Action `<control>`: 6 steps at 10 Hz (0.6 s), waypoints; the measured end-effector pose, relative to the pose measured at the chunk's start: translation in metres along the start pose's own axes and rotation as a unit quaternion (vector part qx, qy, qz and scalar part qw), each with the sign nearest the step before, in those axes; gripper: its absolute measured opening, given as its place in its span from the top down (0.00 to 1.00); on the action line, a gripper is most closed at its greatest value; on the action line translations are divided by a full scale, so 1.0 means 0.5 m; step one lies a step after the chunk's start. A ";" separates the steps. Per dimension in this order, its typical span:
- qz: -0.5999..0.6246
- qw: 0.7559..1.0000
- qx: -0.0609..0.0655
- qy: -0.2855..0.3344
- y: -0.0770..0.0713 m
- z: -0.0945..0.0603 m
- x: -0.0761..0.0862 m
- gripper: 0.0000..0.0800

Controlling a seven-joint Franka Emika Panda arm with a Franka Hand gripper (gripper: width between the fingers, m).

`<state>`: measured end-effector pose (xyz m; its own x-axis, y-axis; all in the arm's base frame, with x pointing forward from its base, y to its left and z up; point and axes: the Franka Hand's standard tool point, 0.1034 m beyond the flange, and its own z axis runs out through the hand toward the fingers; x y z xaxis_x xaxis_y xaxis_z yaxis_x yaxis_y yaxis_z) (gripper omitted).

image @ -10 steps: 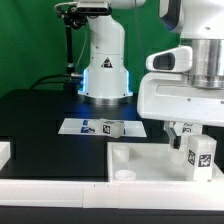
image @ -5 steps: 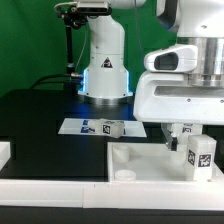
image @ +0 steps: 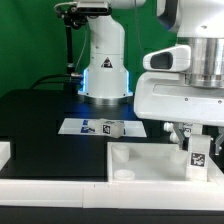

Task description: Assemble one leg

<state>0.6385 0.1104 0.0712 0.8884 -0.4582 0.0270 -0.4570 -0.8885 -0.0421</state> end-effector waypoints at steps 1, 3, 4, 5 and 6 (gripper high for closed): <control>0.075 0.997 -0.001 0.004 -0.004 0.001 -0.003 0.64; 0.248 0.969 -0.003 0.003 -0.004 -0.002 -0.005 0.64; 0.329 0.944 -0.004 -0.002 -0.007 -0.007 -0.006 0.64; 0.414 0.910 0.007 -0.009 -0.014 -0.011 -0.004 0.64; 0.496 0.868 0.018 -0.013 -0.016 -0.007 -0.003 0.64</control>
Offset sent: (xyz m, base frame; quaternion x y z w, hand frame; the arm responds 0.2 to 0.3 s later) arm 0.0044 0.0029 0.0110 -0.0370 -0.0164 0.4147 0.9091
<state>0.6409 0.1182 0.0750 0.0594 -0.9963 -0.0622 -0.9965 -0.0556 -0.0626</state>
